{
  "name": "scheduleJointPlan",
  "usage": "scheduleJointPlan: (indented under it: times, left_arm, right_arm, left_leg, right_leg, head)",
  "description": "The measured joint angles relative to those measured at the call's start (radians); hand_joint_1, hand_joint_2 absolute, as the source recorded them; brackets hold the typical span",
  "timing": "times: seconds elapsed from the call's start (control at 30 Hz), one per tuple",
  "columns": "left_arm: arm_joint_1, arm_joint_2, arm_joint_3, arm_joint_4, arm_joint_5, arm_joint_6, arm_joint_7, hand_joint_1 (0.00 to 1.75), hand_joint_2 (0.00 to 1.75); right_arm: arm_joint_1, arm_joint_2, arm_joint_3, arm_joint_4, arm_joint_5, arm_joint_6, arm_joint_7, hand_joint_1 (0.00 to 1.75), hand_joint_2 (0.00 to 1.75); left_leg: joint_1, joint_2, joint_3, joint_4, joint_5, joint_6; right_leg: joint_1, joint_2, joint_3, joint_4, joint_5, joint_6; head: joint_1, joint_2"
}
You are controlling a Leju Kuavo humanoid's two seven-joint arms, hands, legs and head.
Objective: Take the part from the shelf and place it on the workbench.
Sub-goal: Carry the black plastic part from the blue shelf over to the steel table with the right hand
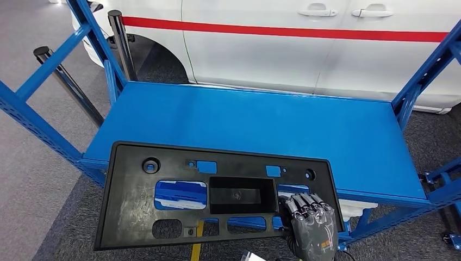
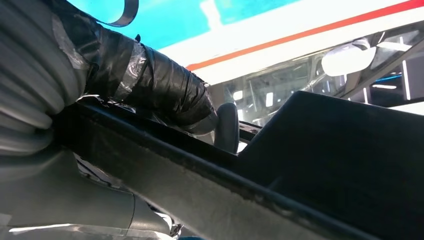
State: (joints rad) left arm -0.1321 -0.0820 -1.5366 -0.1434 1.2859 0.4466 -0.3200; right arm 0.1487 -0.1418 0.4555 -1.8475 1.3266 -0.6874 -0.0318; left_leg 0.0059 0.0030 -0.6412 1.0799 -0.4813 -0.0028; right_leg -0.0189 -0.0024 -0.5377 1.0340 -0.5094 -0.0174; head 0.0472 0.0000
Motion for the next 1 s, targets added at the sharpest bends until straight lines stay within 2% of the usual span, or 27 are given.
scheduleJointPlan:
  times: [0.07,0.1,0.13,0.17,0.2,0.23,0.27,0.3,0.33,0.37,0.43,0.47,0.5,0.53,0.57,0.6,0.63,0.67,0.7,0.73,0.77,0.8,0.83,0.87,0.93,0.97,1.0]
  left_arm:
    - [0.0,0.0,0.0,0.0,0.0,0.0,0.0,0.0,0.0]
    - [0.0,0.0,0.0,0.0,0.0,0.0,0.0,0.0,0.0]
    - [0.0,0.0,0.0,0.0,0.0,0.0,0.0,0.0,0.0]
    - [0.0,0.0,0.0,0.0,0.0,0.0,0.0,0.0,0.0]
    - [-0.001,0.0,0.0,0.0,0.0,0.001,0.0,0.0,0.0]
    - [-0.001,0.0,0.0,0.0,0.0,0.001,0.0,0.0,0.0]
    - [-0.003,0.0,0.0,0.0,0.0,0.001,0.0,0.0,0.0]
    - [-0.005,0.001,0.0,0.001,0.0,0.002,0.0,0.0,0.0]
    - [-0.007,0.001,0.0,0.001,0.0,0.003,0.0,0.0,0.0]
    - [-0.008,0.002,0.0,0.001,0.0,0.005,0.0,0.0,0.0]
    - [-0.008,0.001,0.0,0.001,0.0,0.006,0.0,0.0,0.0]
    - [-0.009,0.001,0.0,0.001,0.0,0.007,0.0,0.0,0.0]
    - [-0.009,0.0,0.0,0.001,0.0,0.007,0.0,0.0,0.0]
    - [-0.009,0.0,0.0,0.001,0.0,0.007,0.0,0.0,0.0]
    - [-0.009,0.0,0.0,0.001,0.0,0.008,0.0,0.0,0.0]
    - [-0.009,-0.001,0.0,0.001,0.0,0.008,0.0,0.0,0.0]
    - [-0.008,-0.001,0.0,0.001,0.0,0.008,0.0,0.0,0.0]
    - [-0.008,-0.001,0.0,0.001,0.0,0.008,0.0,0.0,0.0]
    - [-0.008,-0.002,0.0,0.001,0.0,0.008,0.0,0.0,0.0]
    - [-0.008,-0.002,0.0,0.001,0.0,0.008,0.0,0.0,0.0]
    - [-0.008,-0.002,0.0,0.001,0.0,0.008,0.0,0.0,0.0]
    - [-0.008,-0.002,0.0,0.001,0.0,0.008,0.0,0.0,0.0]
    - [-0.008,-0.002,0.0,0.001,0.0,0.008,0.0,0.0,0.0]
    - [-0.008,-0.002,0.0,0.001,0.0,0.008,0.0,0.0,0.0]
    - [-0.007,-0.002,0.0,0.001,0.0,0.008,-0.001,0.0,0.0]
    - [-0.006,-0.002,0.0,0.001,0.0,0.008,-0.001,0.0,0.0]
    - [-0.005,-0.002,0.0,0.001,0.0,0.008,-0.001,0.0,0.0]
  right_arm:
    - [-0.001,0.0,0.0,0.0,0.0,0.0,0.0,1.74,1.75]
    - [-0.001,0.0,0.0,0.0,0.0,0.0,0.0,1.74,1.75]
    - [-0.001,0.0,0.0,0.001,0.0,0.0,0.0,1.74,1.75]
    - [-0.001,0.0,0.0,0.002,0.0,0.0,-0.001,1.74,1.75]
    - [-0.001,0.0,0.0,0.003,-0.001,0.0,-0.001,1.74,1.75]
    - [-0.001,0.0,0.0,0.003,-0.001,0.0,-0.001,1.74,1.75]
    - [-0.001,0.0,0.0,0.003,-0.001,0.0,-0.001,1.73,1.75]
    - [-0.001,0.0,0.0,0.003,-0.001,0.0,-0.001,1.73,1.75]
    - [-0.002,0.0,0.0,0.003,-0.001,0.0,-0.001,1.73,1.75]
    - [-0.003,0.0,0.0,0.003,-0.001,0.0,-0.001,1.73,1.75]
    - [-0.004,0.0,0.0,0.003,-0.002,0.0,-0.001,1.73,1.75]
    - [-0.004,0.0,0.0,0.004,-0.002,0.0,-0.001,1.73,1.75]
    - [-0.004,0.0,0.0,0.004,-0.003,0.0,-0.002,1.73,1.75]
    - [-0.004,0.0,0.001,0.004,-0.003,0.0,-0.002,1.72,1.75]
    - [-0.003,0.0,0.001,0.004,-0.003,0.0,-0.002,1.72,1.75]
    - [-0.003,0.0,0.001,0.005,-0.003,0.0,-0.002,1.73,1.75]
    - [-0.003,0.0,0.001,0.006,-0.003,0.0,-0.002,1.74,1.75]
    - [-0.003,0.0,0.001,0.006,-0.003,0.0,-0.002,1.75,1.75]
    - [-0.004,0.0,0.001,0.006,-0.003,0.0,-0.002,1.74,1.75]
    - [-0.004,0.0,0.001,0.006,-0.004,0.0,-0.002,1.74,1.75]
    - [-0.005,0.0,0.001,0.006,-0.004,0.0,-0.002,1.74,1.75]
    - [-0.007,0.0,0.001,0.006,-0.004,0.0,-0.002,1.73,1.75]
    - [-0.008,0.0,0.001,0.006,-0.004,0.0,-0.002,1.74,1.75]
    - [-0.009,0.0,0.001,0.006,-0.004,0.0,-0.002,1.74,1.75]
    - [-0.009,0.0,0.0,0.006,-0.004,0.0,-0.002,1.75,1.75]
    - [-0.01,0.0,0.0,0.006,-0.004,0.0,-0.002,1.75,1.75]
    - [-0.01,0.0,0.0,0.006,-0.004,0.0,-0.001,1.75,1.75]
  left_leg:
    - [0.003,0.0,-0.031,0.105,-0.095,-0.008]
    - [0.004,0.0,-0.042,0.164,-0.128,-0.011]
    - [0.004,0.0,-0.043,0.207,-0.138,-0.012]
    - [0.004,0.0,-0.031,0.221,-0.126,-0.012]
    - [0.004,0.0,-0.001,0.198,-0.097,-0.009]
    - [0.003,0.0,0.046,0.143,-0.068,-0.003]
    - [0.001,-0.001,0.1,0.066,-0.058,0.005]
    - [-0.002,-0.001,0.149,-0.008,-0.058,0.011]
    - [-0.005,-0.001,0.181,-0.062,-0.064,0.018]
    - [-0.009,-0.002,0.194,-0.09,-0.072,0.023]
    - [-0.008,0.0,0.187,-0.103,-0.055,0.031]
    - [-0.006,0.002,0.181,-0.109,-0.043,0.037]
    - [-0.004,0.004,0.173,-0.115,-0.028,0.044]
    - [-0.001,0.007,0.161,-0.118,-0.014,0.05]
    - [-0.002,0.008,0.147,-0.118,-0.003,0.054]
    - [-0.003,0.009,0.132,-0.115,0.008,0.055]
    - [-0.003,0.009,0.116,-0.11,0.017,0.054]
    - [-0.003,0.01,0.099,-0.105,0.026,0.052]
    - [-0.002,0.01,0.081,-0.097,0.034,0.049]
    - [-0.001,0.01,0.063,-0.086,0.039,0.045]
    - [0.0,0.009,0.047,-0.075,0.044,0.041]
    - [-0.001,0.009,0.034,-0.063,0.047,0.036]
    - [-0.002,0.008,0.025,-0.054,0.051,0.03]
    - [-0.003,0.008,0.018,-0.049,0.057,0.024]
    - [-0.003,0.007,0.012,-0.047,0.068,0.01]
    - [-0.001,0.007,0.006,-0.041,0.059,0.004]
    - [0.002,0.006,-0.004,-0.022,0.033,-0.002]
  right_leg:
    - [0.001,-0.003,-0.025,0.0,0.02,-0.01]
    - [0.003,-0.003,-0.039,0.001,0.03,-0.011]
    - [0.005,-0.004,-0.053,0.002,0.04,-0.011]
    - [0.006,-0.004,-0.067,0.004,0.049,-0.011]
    - [0.008,-0.005,-0.08,0.007,0.058,-0.01]
    - [0.009,-0.005,-0.091,0.01,0.067,-0.009]
    - [0.011,-0.004,-0.1,0.012,0.074,-0.006]
    - [0.012,-0.004,-0.107,0.013,0.082,-0.002]
    - [0.011,-0.005,-0.11,0.012,0.091,0.003]
    - [0.01,-0.006,-0.11,0.009,0.1,0.01]
    - [0.007,-0.007,-0.11,0.002,0.114,0.023]
    - [0.007,-0.006,-0.114,0.006,0.104,0.029]
    - [0.006,-0.004,-0.122,0.026,0.073,0.033]
    - [0.006,-0.002,-0.134,0.068,0.025,0.037]
    - [0.005,-0.001,-0.148,0.125,-0.029,0.04]
    - [0.004,-0.001,-0.161,0.191,-0.071,0.044]
    - [0.003,-0.001,-0.168,0.246,-0.088,0.048]
    - [0.001,-0.001,-0.162,0.274,-0.08,0.052]
    - [-0.002,-0.001,-0.14,0.268,-0.053,0.055]
    - [-0.005,-0.002,-0.1,0.228,-0.024,0.057]
    - [-0.008,-0.001,-0.05,0.163,-0.012,0.058]
    - [-0.007,0.0,-0.002,0.094,-0.015,0.055]
    - [-0.006,0.001,0.03,0.041,-0.027,0.051]
    - [-0.002,0.002,0.045,0.011,-0.041,0.044]
    - [0.001,0.0,0.037,0.0,-0.036,0.025]
    - [0.0,-0.001,0.029,0.0,-0.027,0.014]
    - [-0.001,-0.003,0.019,-0.001,-0.017,0.003]
  head:
    - [-0.001,0.0]
    - [0.0,0.0]
    - [0.0,0.0]
    - [0.0,0.0]
    - [0.0,0.0]
    - [-0.001,0.0]
    - [0.0,0.0]
    - [0.0,0.0]
    - [0.0,0.0]
    - [0.0,0.0]
    - [0.0,0.0]
    - [0.0,0.0]
    - [0.0,0.0]
    - [0.0,0.0]
    - [0.0,0.0]
    - [0.0,0.0]
    - [0.0,0.0]
    - [0.0,0.0]
    - [0.0,0.0]
    - [0.0,0.0]
    - [0.0,0.0]
    - [0.0,0.0]
    - [0.0,0.0]
    - [-0.001,0.0]
    - [-0.001,0.0]
    - [-0.001,0.0]
    - [-0.001,0.0]
